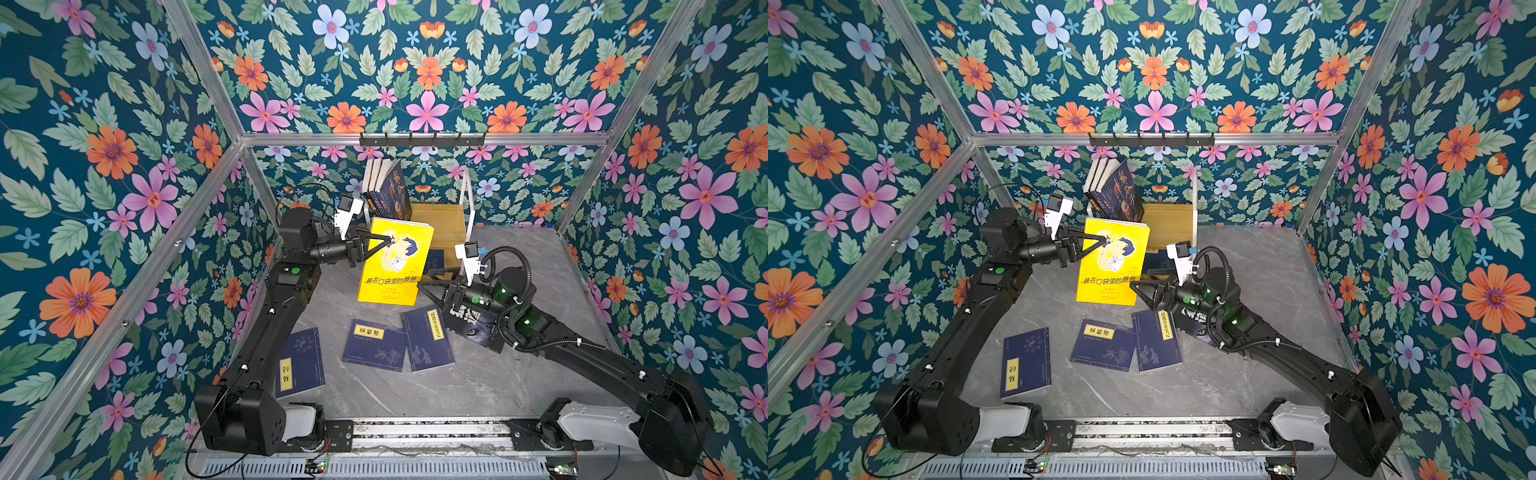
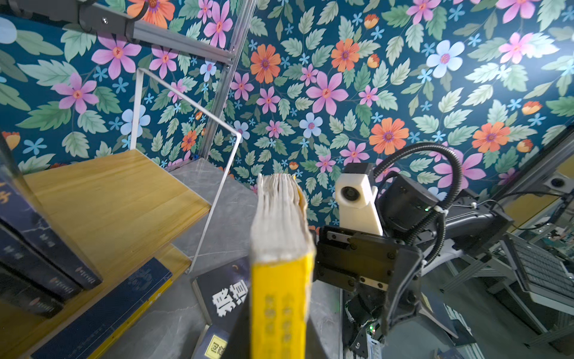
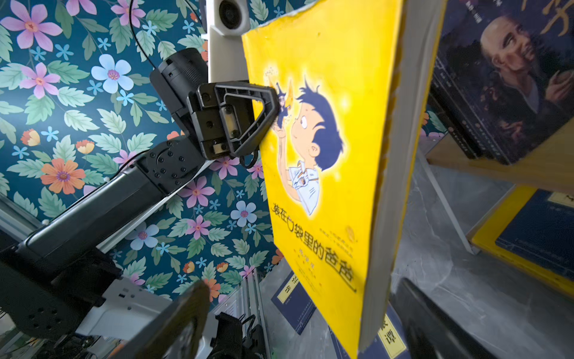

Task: Stacking books/files
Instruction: Pass the book.

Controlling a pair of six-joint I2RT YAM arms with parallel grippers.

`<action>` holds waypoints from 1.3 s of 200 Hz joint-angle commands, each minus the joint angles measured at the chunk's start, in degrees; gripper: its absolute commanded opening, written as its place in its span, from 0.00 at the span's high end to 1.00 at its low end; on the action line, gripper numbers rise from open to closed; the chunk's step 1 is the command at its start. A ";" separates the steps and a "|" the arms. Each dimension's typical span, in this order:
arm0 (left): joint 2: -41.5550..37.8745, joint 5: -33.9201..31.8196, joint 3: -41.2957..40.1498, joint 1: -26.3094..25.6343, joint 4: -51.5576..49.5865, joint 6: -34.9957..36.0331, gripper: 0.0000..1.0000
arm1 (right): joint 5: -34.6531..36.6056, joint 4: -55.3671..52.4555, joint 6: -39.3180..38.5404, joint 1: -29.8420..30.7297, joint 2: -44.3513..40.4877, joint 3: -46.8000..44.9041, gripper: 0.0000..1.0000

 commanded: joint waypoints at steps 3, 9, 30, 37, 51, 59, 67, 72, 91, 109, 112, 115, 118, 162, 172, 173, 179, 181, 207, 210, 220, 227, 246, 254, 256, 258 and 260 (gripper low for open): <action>-0.58 2.81 -0.70 0.19 14.94 -11.68 1.00 | -3.68 4.84 -0.48 0.02 2.53 3.09 0.06; -0.60 3.08 -1.25 0.24 17.91 -13.87 1.00 | -4.34 5.49 -0.57 -0.10 3.41 3.95 0.06; -0.69 3.46 -4.47 0.69 33.54 -24.61 1.00 | -6.93 8.29 1.34 -0.59 6.20 6.62 0.07; -0.77 3.50 -4.69 0.71 35.23 -25.92 1.00 | -8.32 9.45 1.91 -0.72 7.14 7.33 0.08; -0.78 3.29 -4.80 0.71 34.48 -25.49 1.00 | -12.28 11.93 2.17 -0.85 8.71 8.52 0.15; -0.78 3.28 -4.88 0.75 34.48 -25.16 1.00 | -14.43 13.05 2.15 -0.82 9.44 9.18 0.22; -0.78 3.20 -5.00 0.84 34.40 -25.03 1.00 | -16.23 13.01 2.15 -0.98 10.03 9.96 0.30; -0.78 3.20 -5.06 0.80 34.33 -25.03 1.00 | -17.01 12.75 2.16 -1.19 10.23 10.36 0.35; -0.95 3.37 -5.27 0.97 33.47 -24.59 1.00 | -19.01 13.01 2.32 -2.07 10.35 10.76 0.61; -1.36 2.37 -5.97 1.59 31.37 -23.33 0.83 | -21.64 13.57 2.02 -3.62 10.52 10.69 0.95; -1.45 2.06 -5.95 1.85 30.47 -22.97 0.79 | -21.95 13.53 2.02 -3.96 10.52 10.67 1.00; -1.52 1.82 -5.99 2.19 29.83 -22.72 0.76 | -22.23 13.48 1.98 -4.24 10.44 10.59 1.00; -1.60 1.61 -6.01 2.55 29.36 -22.67 0.73 | -22.56 13.49 2.02 -4.67 10.39 10.46 1.00; -2.43 0.78 -0.47 4.99 0.97 -1.79 0.33 | -27.30 -2.80 -11.84 -7.85 6.29 9.57 1.00; -2.42 -0.65 1.72 5.03 -8.64 7.63 0.26 | -28.48 -11.67 -17.66 -7.86 5.74 11.16 1.00; -2.43 -0.75 1.95 5.07 -9.27 8.38 0.26 | -28.65 -12.54 -18.22 -7.90 5.71 11.31 1.00; -2.36 -1.13 2.97 5.38 -13.71 13.20 0.24 | -29.35 -17.22 -21.37 -7.90 5.61 12.35 1.00; -2.36 -1.29 3.39 5.48 -14.83 14.68 0.24 | -29.65 -18.95 -22.26 -7.88 5.64 12.65 1.00; -1.95 -7.02 7.69 5.80 -31.31 30.16 0.15 | -33.98 -32.56 -30.73 -8.00 5.97 15.65 1.00; -1.83 -7.61 8.09 5.80 -32.64 31.35 0.14 | -34.47 -33.56 -31.36 -7.96 6.03 15.84 1.00; -1.77 -10.02 9.33 5.81 -36.85 35.75 0.11 | -35.54 -35.53 -32.29 -8.02 6.44 16.26 1.00; -1.46 -11.88 10.51 5.80 -39.68 38.72 0.08 | -35.78 -36.32 -32.38 -8.02 6.81 16.57 1.00; -0.33 -14.59 14.59 5.80 -47.30 47.62 0.06 | -37.67 -38.91 -33.67 -8.03 7.80 17.50 1.00; 0.21 -15.64 16.53 5.80 -50.95 53.19 0.03 | -38.00 -39.59 -34.37 -8.02 8.16 17.54 1.00; 0.33 -16.04 16.93 5.74 -51.56 54.34 0.02 | -38.03 -39.71 -34.56 -8.02 8.26 17.55 1.00; 0.42 -16.60 17.27 5.72 -52.07 55.02 0.02 | -38.08 -39.89 -34.71 -8.02 8.24 17.60 1.00; 0.51 -17.04 17.55 5.72 -52.44 55.70 0.02 | -38.10 -39.98 -34.95 -8.02 8.39 17.68 1.00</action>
